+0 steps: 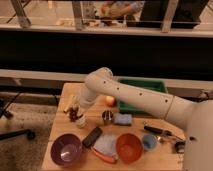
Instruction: Place grapes in paper cup
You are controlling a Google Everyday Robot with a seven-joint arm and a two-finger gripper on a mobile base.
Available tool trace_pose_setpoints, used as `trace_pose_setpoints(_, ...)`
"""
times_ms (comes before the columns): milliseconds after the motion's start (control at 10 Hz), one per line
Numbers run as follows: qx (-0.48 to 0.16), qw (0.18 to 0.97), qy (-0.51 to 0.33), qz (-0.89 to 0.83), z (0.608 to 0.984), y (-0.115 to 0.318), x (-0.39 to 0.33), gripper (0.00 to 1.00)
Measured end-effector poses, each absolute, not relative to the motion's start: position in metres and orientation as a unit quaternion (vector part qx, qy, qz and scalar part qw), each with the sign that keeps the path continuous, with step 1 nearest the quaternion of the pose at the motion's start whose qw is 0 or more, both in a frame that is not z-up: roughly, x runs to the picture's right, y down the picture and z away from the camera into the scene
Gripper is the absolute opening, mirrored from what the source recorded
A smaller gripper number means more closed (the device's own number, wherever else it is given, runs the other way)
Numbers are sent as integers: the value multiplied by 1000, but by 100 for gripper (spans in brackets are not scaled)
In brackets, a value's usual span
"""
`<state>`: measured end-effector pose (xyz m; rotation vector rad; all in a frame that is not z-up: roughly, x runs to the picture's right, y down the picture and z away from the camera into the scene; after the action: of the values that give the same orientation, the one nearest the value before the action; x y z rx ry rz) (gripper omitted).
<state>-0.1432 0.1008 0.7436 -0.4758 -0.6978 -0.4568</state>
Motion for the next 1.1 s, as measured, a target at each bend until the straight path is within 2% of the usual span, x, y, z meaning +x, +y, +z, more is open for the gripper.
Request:
trace_pose_setpoints(100,-230,887,-335,-218,745,101,-141,8)
trace_pose_setpoints(300,-232,887,-335,-217,746,100,-138,31)
trace_pose_setpoints(600,-230,888,-334,-215,744,97,-132,60)
trace_pose_setpoints(700,-230,888,-334,-216,744,98,-130,66)
trace_pose_setpoints(1100,-228,888,-335,-217,740,97,-129,68)
